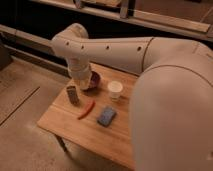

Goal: Push the eraser across the table

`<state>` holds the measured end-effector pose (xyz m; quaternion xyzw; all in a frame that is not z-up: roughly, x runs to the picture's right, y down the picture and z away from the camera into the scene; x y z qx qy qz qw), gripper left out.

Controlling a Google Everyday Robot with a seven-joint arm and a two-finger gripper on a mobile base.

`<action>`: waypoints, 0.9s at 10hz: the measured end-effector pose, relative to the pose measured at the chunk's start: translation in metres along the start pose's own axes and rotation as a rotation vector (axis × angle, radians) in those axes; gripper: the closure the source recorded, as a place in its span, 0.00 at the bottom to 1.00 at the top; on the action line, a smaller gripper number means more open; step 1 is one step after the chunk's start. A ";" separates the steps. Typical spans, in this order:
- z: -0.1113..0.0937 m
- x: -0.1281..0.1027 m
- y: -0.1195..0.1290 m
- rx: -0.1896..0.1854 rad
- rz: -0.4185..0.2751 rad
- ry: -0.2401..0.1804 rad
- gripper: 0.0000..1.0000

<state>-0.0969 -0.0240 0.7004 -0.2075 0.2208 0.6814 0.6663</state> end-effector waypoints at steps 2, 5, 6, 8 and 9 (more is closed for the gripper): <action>0.010 -0.018 0.007 -0.061 0.010 0.021 1.00; 0.032 -0.027 0.023 -0.097 -0.007 0.067 1.00; 0.040 -0.028 0.023 -0.085 -0.012 0.087 1.00; 0.054 -0.034 0.019 -0.047 -0.018 0.105 1.00; 0.060 -0.043 0.008 -0.019 -0.010 0.101 1.00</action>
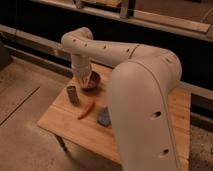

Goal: Push the eraser across the table

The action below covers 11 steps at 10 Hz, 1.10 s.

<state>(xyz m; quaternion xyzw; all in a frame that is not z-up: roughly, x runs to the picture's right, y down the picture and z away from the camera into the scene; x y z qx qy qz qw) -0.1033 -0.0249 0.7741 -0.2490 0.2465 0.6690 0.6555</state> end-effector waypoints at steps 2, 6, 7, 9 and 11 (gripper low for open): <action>0.007 -0.011 -0.013 0.033 0.020 0.007 1.00; 0.025 -0.033 -0.001 0.069 0.018 0.034 1.00; 0.028 -0.038 0.014 0.061 -0.003 0.034 1.00; 0.033 -0.042 0.050 0.033 -0.042 0.038 1.00; 0.037 -0.034 0.096 -0.039 -0.057 0.061 1.00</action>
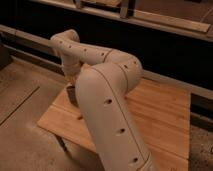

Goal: Push the eraser across the table

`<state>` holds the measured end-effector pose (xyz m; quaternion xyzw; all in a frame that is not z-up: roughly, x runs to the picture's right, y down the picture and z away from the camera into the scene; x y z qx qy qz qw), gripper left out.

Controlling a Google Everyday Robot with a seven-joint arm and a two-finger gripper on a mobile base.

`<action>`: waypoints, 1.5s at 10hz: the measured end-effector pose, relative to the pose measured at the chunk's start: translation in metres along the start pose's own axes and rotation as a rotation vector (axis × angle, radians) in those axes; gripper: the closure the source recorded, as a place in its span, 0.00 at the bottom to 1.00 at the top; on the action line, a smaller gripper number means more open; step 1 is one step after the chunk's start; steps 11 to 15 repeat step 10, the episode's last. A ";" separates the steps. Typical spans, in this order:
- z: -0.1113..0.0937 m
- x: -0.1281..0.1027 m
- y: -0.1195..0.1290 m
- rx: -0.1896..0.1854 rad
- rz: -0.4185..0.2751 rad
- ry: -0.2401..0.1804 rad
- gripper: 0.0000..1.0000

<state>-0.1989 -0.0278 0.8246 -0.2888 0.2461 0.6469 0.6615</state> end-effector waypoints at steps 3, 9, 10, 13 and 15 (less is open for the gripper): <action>0.006 0.021 0.013 -0.045 0.073 0.034 1.00; -0.001 0.051 -0.026 0.048 0.206 0.027 1.00; -0.001 0.051 -0.025 0.048 0.203 0.027 0.98; -0.001 0.051 -0.025 0.048 0.203 0.027 0.98; -0.001 0.051 -0.025 0.048 0.203 0.027 0.98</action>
